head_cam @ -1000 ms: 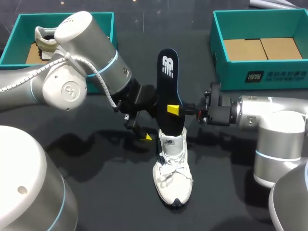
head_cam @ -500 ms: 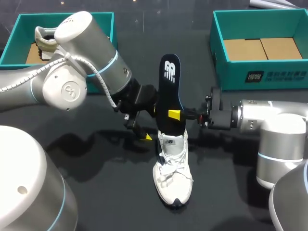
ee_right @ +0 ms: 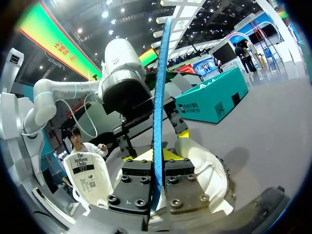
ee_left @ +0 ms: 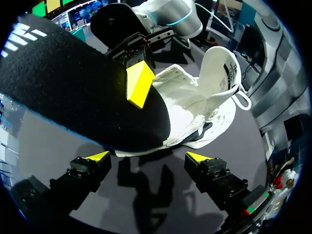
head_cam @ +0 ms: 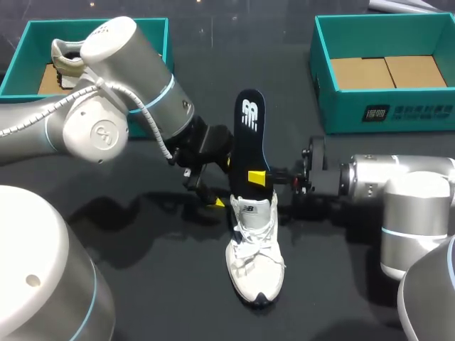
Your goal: Take the shoe out of the shoebox, open the shoe tongue, remove and reinsert the insole, then place the shoe into the shoebox
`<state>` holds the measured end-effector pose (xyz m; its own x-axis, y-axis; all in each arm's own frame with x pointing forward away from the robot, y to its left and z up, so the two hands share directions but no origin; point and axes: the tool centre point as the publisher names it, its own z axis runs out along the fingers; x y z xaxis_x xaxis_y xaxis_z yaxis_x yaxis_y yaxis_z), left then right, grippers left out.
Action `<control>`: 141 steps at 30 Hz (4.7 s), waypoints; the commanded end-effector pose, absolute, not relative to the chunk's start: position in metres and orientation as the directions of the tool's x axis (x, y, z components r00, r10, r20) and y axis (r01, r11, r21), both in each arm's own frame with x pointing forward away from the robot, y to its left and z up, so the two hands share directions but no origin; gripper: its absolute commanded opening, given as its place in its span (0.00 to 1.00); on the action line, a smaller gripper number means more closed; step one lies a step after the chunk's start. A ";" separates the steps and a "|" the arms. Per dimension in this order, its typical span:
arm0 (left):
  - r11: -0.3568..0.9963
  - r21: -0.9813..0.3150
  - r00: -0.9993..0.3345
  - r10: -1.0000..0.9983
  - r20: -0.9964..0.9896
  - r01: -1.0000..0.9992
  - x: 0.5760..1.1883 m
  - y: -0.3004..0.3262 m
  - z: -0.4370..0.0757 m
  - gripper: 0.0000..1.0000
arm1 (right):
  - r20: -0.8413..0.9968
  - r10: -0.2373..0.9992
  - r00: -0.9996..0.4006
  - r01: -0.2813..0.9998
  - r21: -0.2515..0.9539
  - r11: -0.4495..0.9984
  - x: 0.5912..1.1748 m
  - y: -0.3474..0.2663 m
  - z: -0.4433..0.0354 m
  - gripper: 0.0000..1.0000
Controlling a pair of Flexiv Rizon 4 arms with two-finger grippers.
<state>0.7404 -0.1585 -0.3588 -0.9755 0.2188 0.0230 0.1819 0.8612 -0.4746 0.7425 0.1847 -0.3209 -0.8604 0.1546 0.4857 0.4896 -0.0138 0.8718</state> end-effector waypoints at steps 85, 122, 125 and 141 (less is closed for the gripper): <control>0.862 -0.472 -0.975 0.219 0.023 0.183 0.740 -0.159 -0.359 1.00 | 0.478 0.146 -0.866 0.490 0.870 0.057 0.721 0.184 -0.321 0.20; 0.862 -0.472 -0.975 0.219 0.023 0.183 0.740 -0.159 -0.359 1.00 | 0.477 0.148 -0.866 0.492 0.865 0.093 0.746 0.188 -0.303 0.00; 0.862 -0.472 -0.975 0.219 0.023 0.183 0.740 -0.159 -0.359 1.00 | 0.495 0.153 -0.855 0.511 0.854 0.093 0.746 0.188 -0.308 0.00; 0.862 -0.472 -0.975 0.219 0.023 0.183 0.740 -0.159 -0.359 1.00 | 0.559 0.176 -0.810 0.579 0.810 0.089 0.725 0.187 -0.332 0.00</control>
<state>0.7404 -0.1585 -0.3588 -0.9755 0.2188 0.0230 0.1819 0.8612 -0.4746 0.7334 0.1841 -0.3301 -0.8123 0.1651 0.5593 0.5769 0.0868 0.8122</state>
